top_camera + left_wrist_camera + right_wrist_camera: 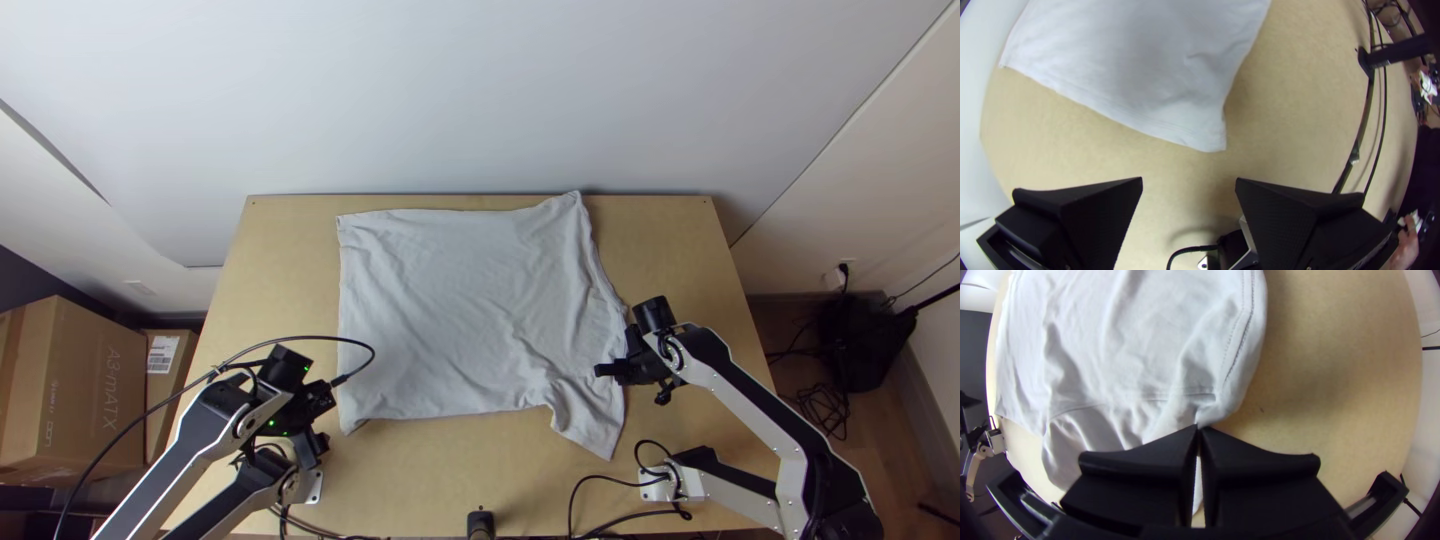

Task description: Fold the t-shirt

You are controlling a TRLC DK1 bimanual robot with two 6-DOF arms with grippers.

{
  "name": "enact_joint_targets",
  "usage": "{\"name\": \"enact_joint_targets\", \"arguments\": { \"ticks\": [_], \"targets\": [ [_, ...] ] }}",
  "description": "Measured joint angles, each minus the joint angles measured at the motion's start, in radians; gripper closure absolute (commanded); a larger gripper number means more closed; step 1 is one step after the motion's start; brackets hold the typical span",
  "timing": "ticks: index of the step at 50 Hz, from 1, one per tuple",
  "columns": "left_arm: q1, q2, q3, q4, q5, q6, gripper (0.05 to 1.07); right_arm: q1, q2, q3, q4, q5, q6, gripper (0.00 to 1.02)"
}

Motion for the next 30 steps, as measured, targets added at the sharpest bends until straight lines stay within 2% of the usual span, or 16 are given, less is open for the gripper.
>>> {"name": "enact_joint_targets", "arguments": {
  "ticks": [5,13,26,27,30],
  "targets": [
    [-0.063,0.011,-0.012,0.035,-0.007,-0.022,0.20,0.000,-0.002,0.005,-0.003,0.000,0.000,1.00],
    [-0.203,0.090,-0.037,0.099,-0.006,-0.148,0.20,0.001,-0.002,0.013,-0.003,-0.003,0.008,1.00],
    [-0.217,0.201,-0.055,0.153,-0.007,-0.217,0.20,0.013,-0.003,0.028,-0.003,-0.002,0.019,1.00],
    [-0.217,0.208,-0.056,0.159,-0.007,-0.220,0.22,0.013,-0.003,0.028,-0.003,-0.003,0.019,1.00],
    [-0.217,0.231,-0.056,0.172,-0.007,-0.220,0.39,0.013,-0.003,0.028,-0.003,-0.003,0.019,1.00]
  ]
}}
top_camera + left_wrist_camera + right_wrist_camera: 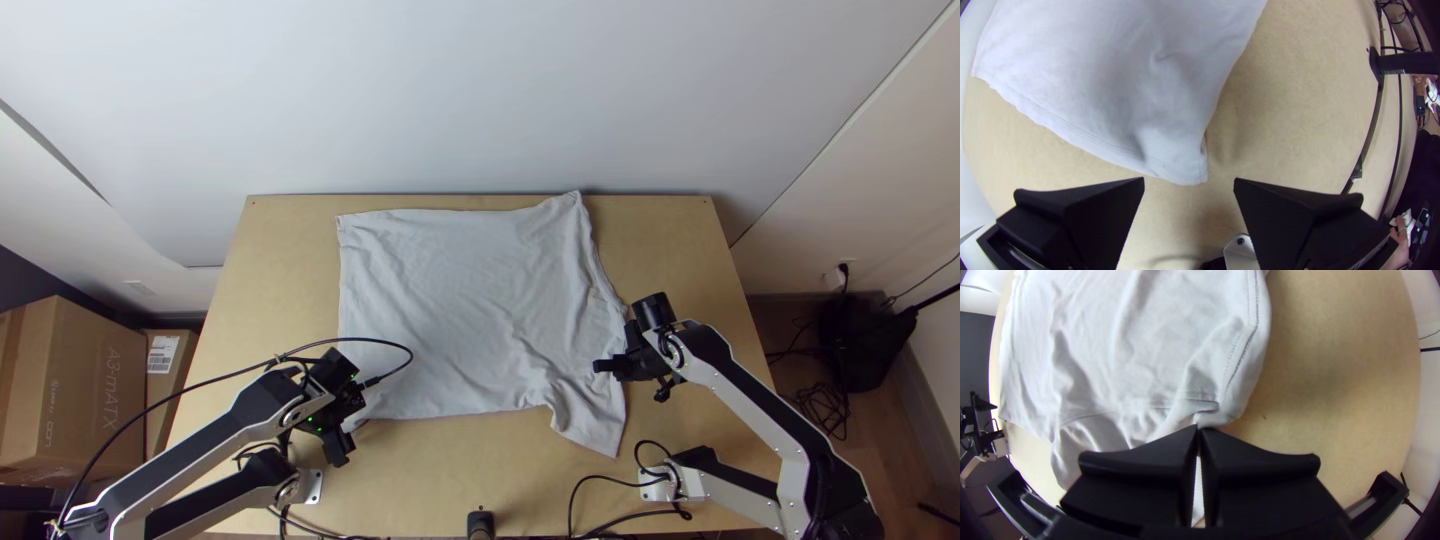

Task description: Fold the t-shirt

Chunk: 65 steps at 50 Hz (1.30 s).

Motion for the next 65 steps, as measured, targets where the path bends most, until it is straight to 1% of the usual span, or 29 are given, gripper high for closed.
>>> {"name": "enact_joint_targets", "arguments": {
  "ticks": [2,4,11,27,36,37,38,41,42,46,53,60,65],
  "targets": [
    [0.000,0.012,0.000,0.009,0.000,0.000,0.52,0.002,0.000,0.000,0.000,0.000,0.000,1.00],
    [0.000,0.019,0.000,0.023,0.000,0.000,0.57,0.005,0.000,0.000,0.000,0.000,0.000,1.00],
    [0.000,0.027,-0.013,0.076,0.001,0.000,0.56,0.006,-0.002,0.005,-0.006,0.000,0.000,1.00],
    [0.000,0.057,-0.038,0.079,0.005,0.002,0.56,0.003,-0.021,0.024,-0.026,0.001,0.000,1.00],
    [0.000,0.057,-0.051,0.102,0.009,0.020,0.58,0.003,-0.035,0.024,-0.035,0.001,0.000,1.00],
    [0.000,0.057,-0.051,0.102,0.009,0.021,0.63,0.003,-0.039,0.024,-0.037,0.001,0.000,1.00],
    [0.001,0.057,-0.051,0.102,0.012,0.024,0.70,0.001,-0.041,0.024,-0.038,0.001,0.000,1.00],
    [0.009,0.055,-0.052,0.104,0.035,0.033,0.99,-0.003,-0.049,0.024,-0.041,0.001,0.000,1.00],
    [0.013,0.055,-0.052,0.106,0.047,0.036,1.05,-0.005,-0.051,0.024,-0.042,0.001,0.000,1.00],
    [0.023,0.041,-0.058,0.118,0.076,0.050,1.05,-0.009,-0.060,0.024,-0.050,0.001,0.000,1.00],
    [0.067,0.035,-0.060,0.121,0.084,0.053,1.05,-0.012,-0.082,0.026,-0.072,0.003,0.000,1.00],
    [0.183,0.018,-0.058,0.130,0.085,0.064,1.05,-0.037,-0.111,0.048,-0.087,0.003,0.000,1.00],
    [0.298,-0.005,-0.041,0.179,0.097,0.072,1.05,-0.065,-0.134,0.072,-0.087,0.003,0.000,1.00]
  ]
}}
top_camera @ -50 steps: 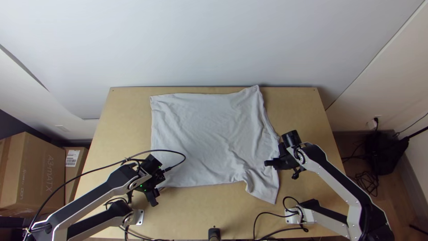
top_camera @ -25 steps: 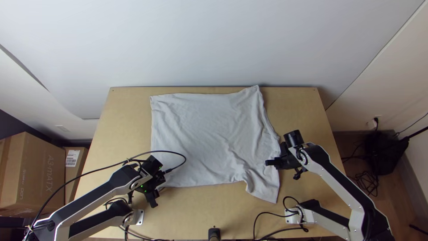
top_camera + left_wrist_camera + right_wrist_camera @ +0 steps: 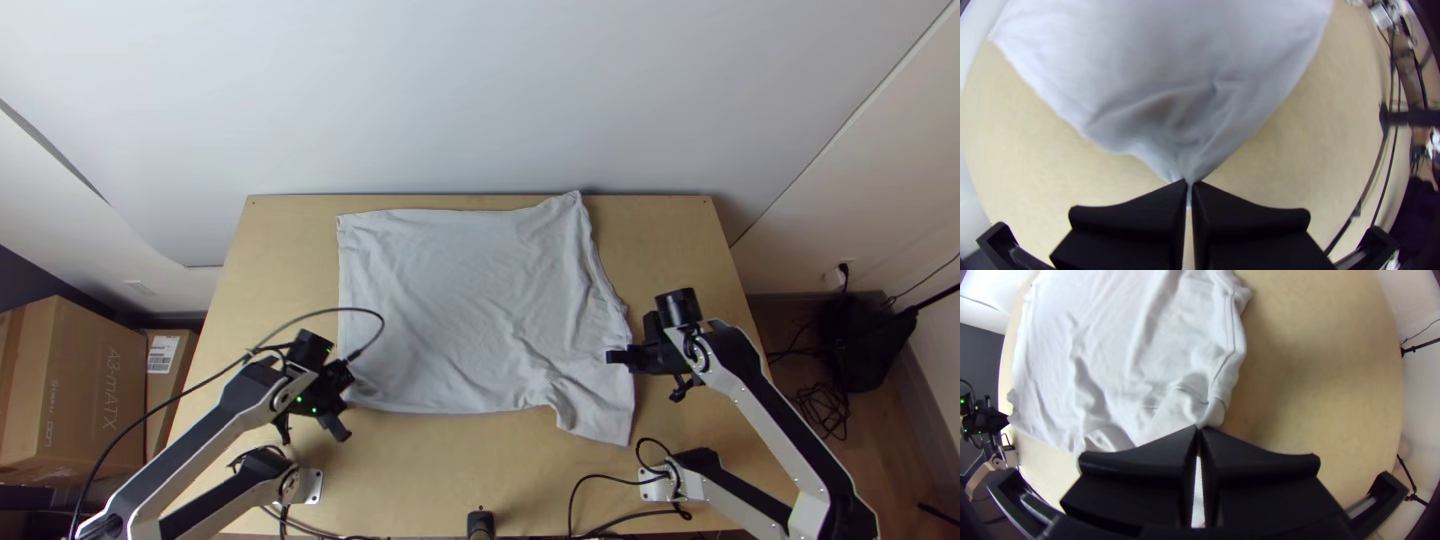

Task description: Fold the t-shirt

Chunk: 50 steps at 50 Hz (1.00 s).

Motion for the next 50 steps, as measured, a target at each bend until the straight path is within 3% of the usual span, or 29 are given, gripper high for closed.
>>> {"name": "enact_joint_targets", "arguments": {
  "ticks": [9,17,34,50],
  "targets": [
    [0.219,-0.013,0.045,0.139,0.056,-0.010,1.05,-0.060,-0.031,0.024,0.005,0.000,-0.008,1.00],
    [0.336,-0.005,0.080,0.188,0.081,-0.089,1.05,-0.094,-0.032,0.056,0.016,0.000,-0.038,1.00],
    [0.352,0.003,0.352,0.216,0.084,-0.342,1.05,-0.103,0.007,0.323,0.107,-0.003,-0.049,1.00],
    [0.352,0.167,0.651,0.347,-0.034,-0.452,1.05,-0.099,0.194,0.638,0.238,0.023,-0.113,1.00]
  ]
}}
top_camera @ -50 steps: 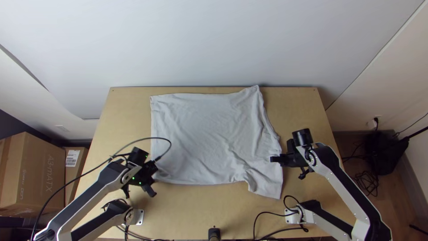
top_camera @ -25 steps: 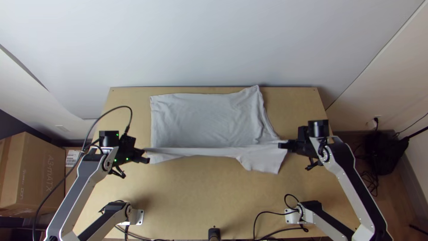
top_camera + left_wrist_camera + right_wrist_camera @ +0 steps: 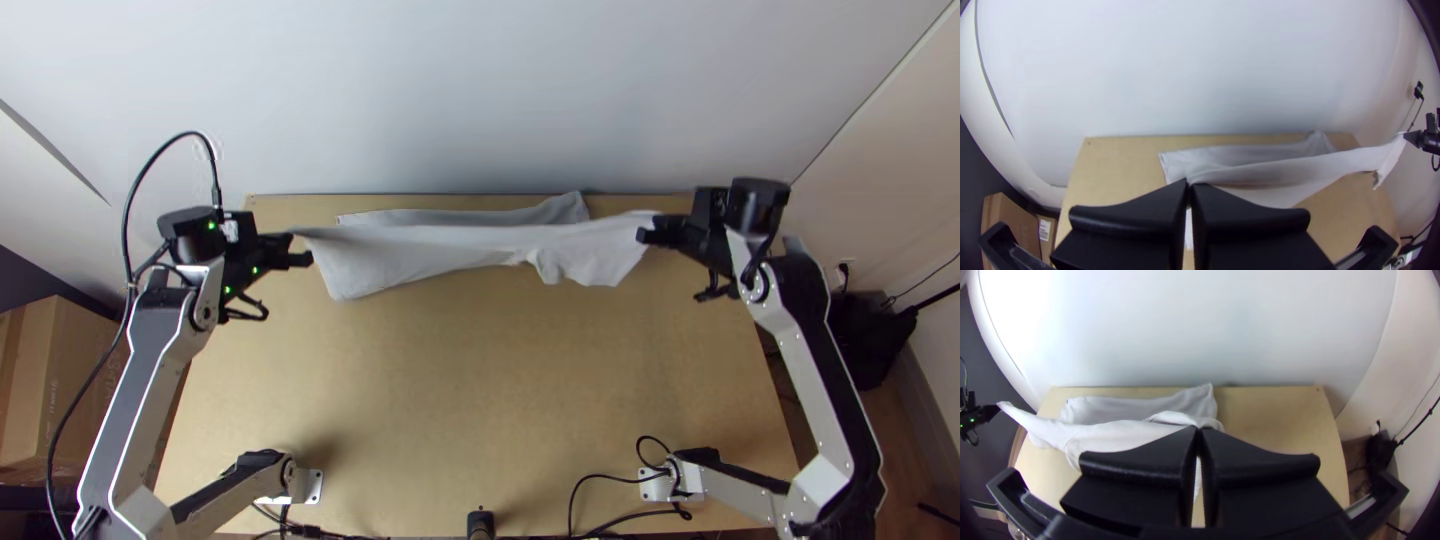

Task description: Fold the t-shirt

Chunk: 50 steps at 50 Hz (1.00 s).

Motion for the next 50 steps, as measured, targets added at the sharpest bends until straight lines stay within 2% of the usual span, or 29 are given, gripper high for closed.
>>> {"name": "enact_joint_targets", "arguments": {
  "ticks": [19,27,36,50],
  "targets": [
    [0.000,0.309,0.489,0.076,-0.131,-0.004,1.05,0.000,0.415,0.647,0.014,0.019,-0.032,1.00],
    [-0.001,0.332,0.634,0.092,-0.167,-0.018,1.05,0.006,0.473,0.836,0.034,0.044,-0.033,1.00],
    [-0.001,0.248,0.689,0.146,-0.201,-0.021,1.05,0.053,0.361,0.865,0.079,0.056,-0.035,1.00],
    [-0.001,-0.110,0.681,0.151,-0.227,-0.024,1.05,0.137,-0.051,0.862,0.078,0.061,-0.018,1.00]
  ]
}}
